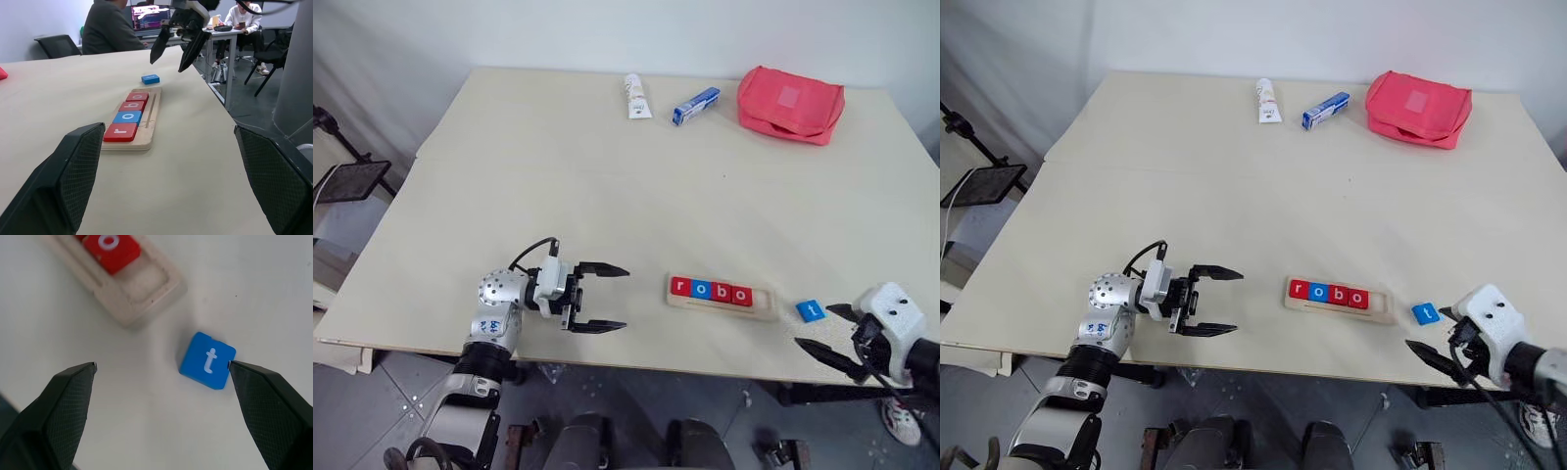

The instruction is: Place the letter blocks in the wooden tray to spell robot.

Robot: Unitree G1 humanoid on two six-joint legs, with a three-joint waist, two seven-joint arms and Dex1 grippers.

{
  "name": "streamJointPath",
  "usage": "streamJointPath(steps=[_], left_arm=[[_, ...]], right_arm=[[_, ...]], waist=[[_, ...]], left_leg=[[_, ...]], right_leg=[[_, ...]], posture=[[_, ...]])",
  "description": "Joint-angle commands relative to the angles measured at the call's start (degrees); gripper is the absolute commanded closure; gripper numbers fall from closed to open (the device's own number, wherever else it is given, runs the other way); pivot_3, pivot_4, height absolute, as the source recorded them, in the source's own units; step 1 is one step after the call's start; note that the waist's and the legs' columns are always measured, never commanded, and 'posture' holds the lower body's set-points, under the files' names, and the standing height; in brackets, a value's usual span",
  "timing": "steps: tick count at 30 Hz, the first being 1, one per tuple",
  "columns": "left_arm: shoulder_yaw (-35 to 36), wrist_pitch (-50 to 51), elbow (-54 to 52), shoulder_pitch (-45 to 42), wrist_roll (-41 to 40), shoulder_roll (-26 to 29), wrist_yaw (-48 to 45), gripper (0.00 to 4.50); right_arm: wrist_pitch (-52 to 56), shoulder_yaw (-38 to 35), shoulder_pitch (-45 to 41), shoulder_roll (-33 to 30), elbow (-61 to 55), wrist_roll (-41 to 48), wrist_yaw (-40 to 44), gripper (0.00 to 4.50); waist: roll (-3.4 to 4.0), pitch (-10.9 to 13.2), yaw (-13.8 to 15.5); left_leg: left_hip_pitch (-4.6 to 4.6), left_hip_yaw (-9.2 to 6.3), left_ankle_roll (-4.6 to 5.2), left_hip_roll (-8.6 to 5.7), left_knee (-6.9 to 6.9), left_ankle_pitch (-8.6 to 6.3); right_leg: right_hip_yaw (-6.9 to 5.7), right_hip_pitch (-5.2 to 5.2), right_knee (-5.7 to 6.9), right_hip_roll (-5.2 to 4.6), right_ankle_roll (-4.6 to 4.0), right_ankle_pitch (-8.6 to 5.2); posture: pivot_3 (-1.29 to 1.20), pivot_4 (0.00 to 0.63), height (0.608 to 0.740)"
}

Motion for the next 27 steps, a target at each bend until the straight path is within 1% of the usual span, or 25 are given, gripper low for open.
streamJointPath(steps=[1,3,5,7,10,15,20,24,27], left_arm=[[0.4,-0.4,-2.1,0.4,-0.4,0.4,0.4,0.00],[0.4,-0.4,-2.5,0.7,-0.4,0.5,0.7,0.00],[0.5,-0.2,-3.4,1.5,-0.5,0.7,1.0,0.00],[0.5,0.0,-4.5,2.4,-0.5,1.0,1.4,0.00],[0.6,0.5,-6.0,3.5,-0.6,1.3,2.2,0.00],[0.8,1.4,-8.9,5.7,-0.7,1.9,3.7,0.00],[1.0,2.2,-11.1,7.1,-0.8,2.6,5.1,0.00],[1.1,2.6,-12.7,8.4,-0.9,3.3,6.1,0.00],[1.0,2.8,-13.3,8.8,-1.0,3.6,6.6,0.00]], right_arm=[[-7.5,2.8,-2.9,-3.8,7.0,-3.5,6.1,0.01],[-11.4,4.8,-5.3,-5.5,11.1,-5.2,8.7,0.01],[-18.9,10.2,-11.8,-8.8,19.3,-8.7,13.7,0.01],[-25.4,16.0,-19.8,-10.2,27.2,-11.7,18.3,0.01],[-32.6,22.3,-30.0,-9.4,37.2,-15.4,23.0,0.01],[-39.9,28.6,-40.6,-6.4,47.8,-18.2,28.8,0.01],[-44.7,31.3,-45.0,-4.6,53.7,-20.0,30.9,0.01],[-47.5,32.8,-46.8,-3.3,56.2,-20.8,32.3,0.01],[-49.0,33.6,-47.7,-3.0,57.7,-22.1,32.3,0.56]], waist=[[-0.02,0.0,0.0],[-0.02,0.0,0.0],[-0.02,0.0,0.0],[-0.01,0.0,-0.2],[-0.01,0.0,-0.6],[-0.01,0.0,-0.5],[-0.01,0.0,-0.2],[-0.01,0.0,-0.2],[-0.01,0.0,-0.2]], left_leg=[[0.00,0.00,0.00,0.01,0.01,0.00],[-0.01,-0.01,0.00,0.01,0.01,0.00],[-0.02,-0.01,0.00,0.00,0.05,0.00],[-0.04,0.02,0.02,0.00,0.05,0.01],[-0.04,0.01,0.01,0.08,0.04,0.01],[-0.13,-0.08,0.01,0.08,0.05,0.01],[-0.18,-0.11,0.01,0.07,0.07,0.01],[-0.18,-0.12,0.01,0.08,0.09,0.01],[-0.17,-0.12,0.00,0.10,0.09,0.01]], right_leg=[[-0.01,0.01,0.00,0.00,0.00,0.00],[-0.04,0.02,-0.03,0.00,0.00,0.00],[-0.07,0.02,-0.03,-0.01,0.02,0.01],[-0.07,0.07,-0.22,-0.01,0.02,0.01],[-0.17,0.12,-0.35,0.01,0.04,0.02],[-0.36,0.12,-0.35,-0.01,0.04,0.03],[-0.40,0.10,-0.37,-0.03,0.05,0.03],[-0.41,0.11,-0.37,-0.02,0.05,0.03],[-0.42,0.12,-0.37,-0.01,0.06,0.03]], posture=[[0.00,0.150,0.740],[0.00,0.150,0.740],[0.00,0.150,0.740],[0.00,0.150,0.740],[0.00,0.150,0.740],[0.00,0.150,0.740],[0.00,0.150,0.740],[0.00,0.150,0.740],[0.00,0.150,0.740]])
